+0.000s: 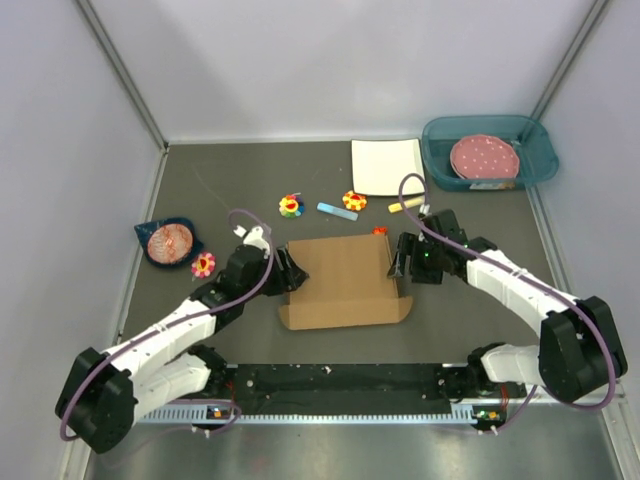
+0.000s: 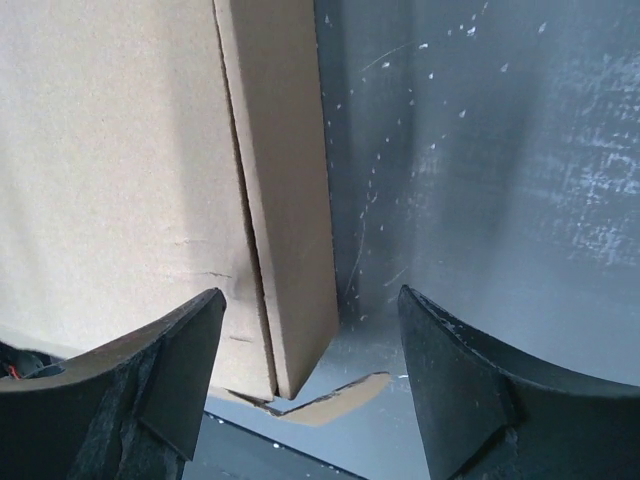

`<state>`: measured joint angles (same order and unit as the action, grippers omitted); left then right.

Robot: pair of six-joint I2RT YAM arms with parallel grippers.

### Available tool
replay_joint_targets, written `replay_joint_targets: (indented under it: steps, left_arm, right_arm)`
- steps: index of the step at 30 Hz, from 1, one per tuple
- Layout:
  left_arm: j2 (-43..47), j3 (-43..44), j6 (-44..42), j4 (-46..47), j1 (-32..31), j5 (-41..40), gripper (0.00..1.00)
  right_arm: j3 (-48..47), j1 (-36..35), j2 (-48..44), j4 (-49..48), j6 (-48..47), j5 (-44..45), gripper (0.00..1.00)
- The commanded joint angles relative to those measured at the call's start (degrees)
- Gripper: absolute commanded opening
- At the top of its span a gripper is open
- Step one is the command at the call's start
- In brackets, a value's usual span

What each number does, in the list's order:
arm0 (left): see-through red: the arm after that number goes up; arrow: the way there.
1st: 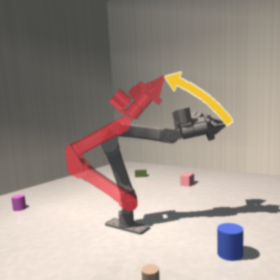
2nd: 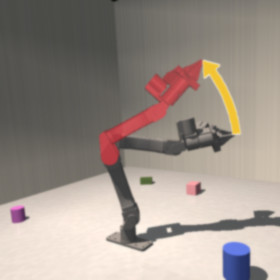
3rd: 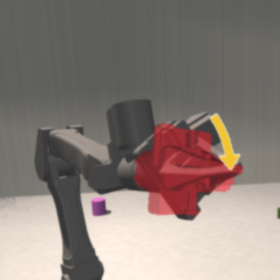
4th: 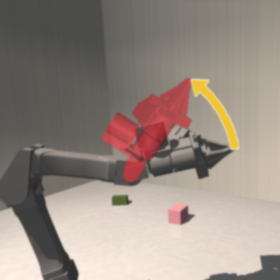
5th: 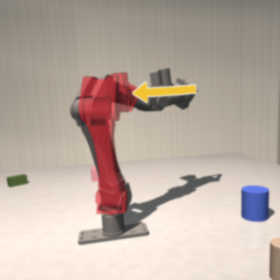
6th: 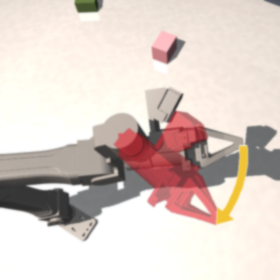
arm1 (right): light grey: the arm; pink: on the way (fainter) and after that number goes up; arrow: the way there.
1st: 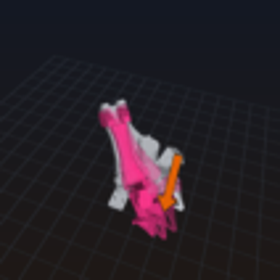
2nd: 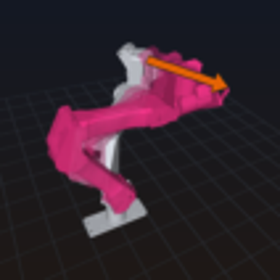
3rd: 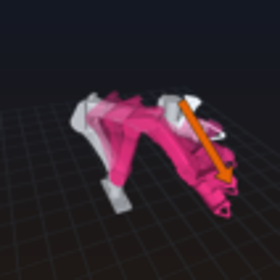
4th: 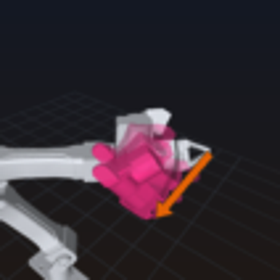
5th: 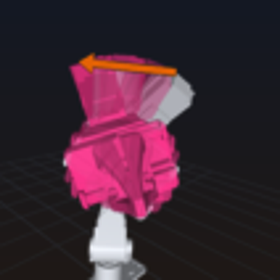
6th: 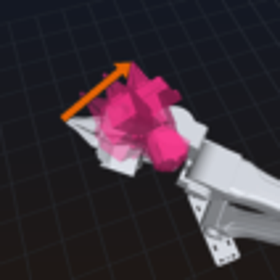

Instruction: Fold the paper box

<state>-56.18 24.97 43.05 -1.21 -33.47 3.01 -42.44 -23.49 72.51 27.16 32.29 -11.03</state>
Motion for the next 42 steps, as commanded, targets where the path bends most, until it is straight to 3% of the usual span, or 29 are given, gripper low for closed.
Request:
replay_joint_targets:
  steps: [1, 6, 10, 17, 23, 29, 35, 39, 40, 42]
  left_arm:
    - [0.47, 3.15, -4.11, -7.75, -0.01, -1.34, 0.66]
    - [-2.44, 0.52, -4.90, -6.79, -0.01, 0.42, 0.66]
    - [-4.37, 0.43, -4.47, -9.40, -0.01, -2.38, 0.60]
    - [10.28, 0.59, -4.46, -5.82, -0.01, -2.48, 0.62]
    - [14.61, 7.10, -6.39, -11.17, -0.01, -2.48, 0.64]
    - [4.96, 3.86, -4.21, -11.62, -0.01, -6.43, 0.64]
    - [-5.68, 0.70, -3.76, -1.44, -0.01, 0.58, 0.64]
    - [-10.08, 0.08, -3.67, 0.77, -0.01, 1.92, 0.51]
    - [-11.74, -0.18, -3.76, 0.69, -0.01, 1.66, 0.41]
    - [-13.07, -0.45, -4.37, 0.69, -0.01, 1.22, 0.34]
  right_arm:
    - [-2.74, 0.72, -0.53, 2.02, -2.41, 2.06, 0.72]
    - [-1.60, 0.72, 1.14, 1.67, -2.68, 2.50, 0.72]
    - [-0.46, 0.81, 2.20, 0.53, -2.85, 2.85, 0.72]
    - [-0.19, 0.72, 1.93, 0.00, -3.20, 2.33, 0.72]
    - [-0.98, 0.72, 1.41, 0.00, -3.38, 2.06, 0.73]
    - [-1.07, 0.72, 3.86, -2.02, -3.38, 3.91, 0.73]
    - [-0.37, 0.72, 5.36, -4.66, -3.47, 1.10, 0.66]
    - [0.86, 0.81, 4.57, -5.27, -3.47, -0.57, 0.59]
    - [1.30, 0.72, 4.22, -5.62, -3.03, -1.01, 0.59]
    - [2.79, 0.72, 3.17, -6.15, -2.76, -1.45, 0.57]
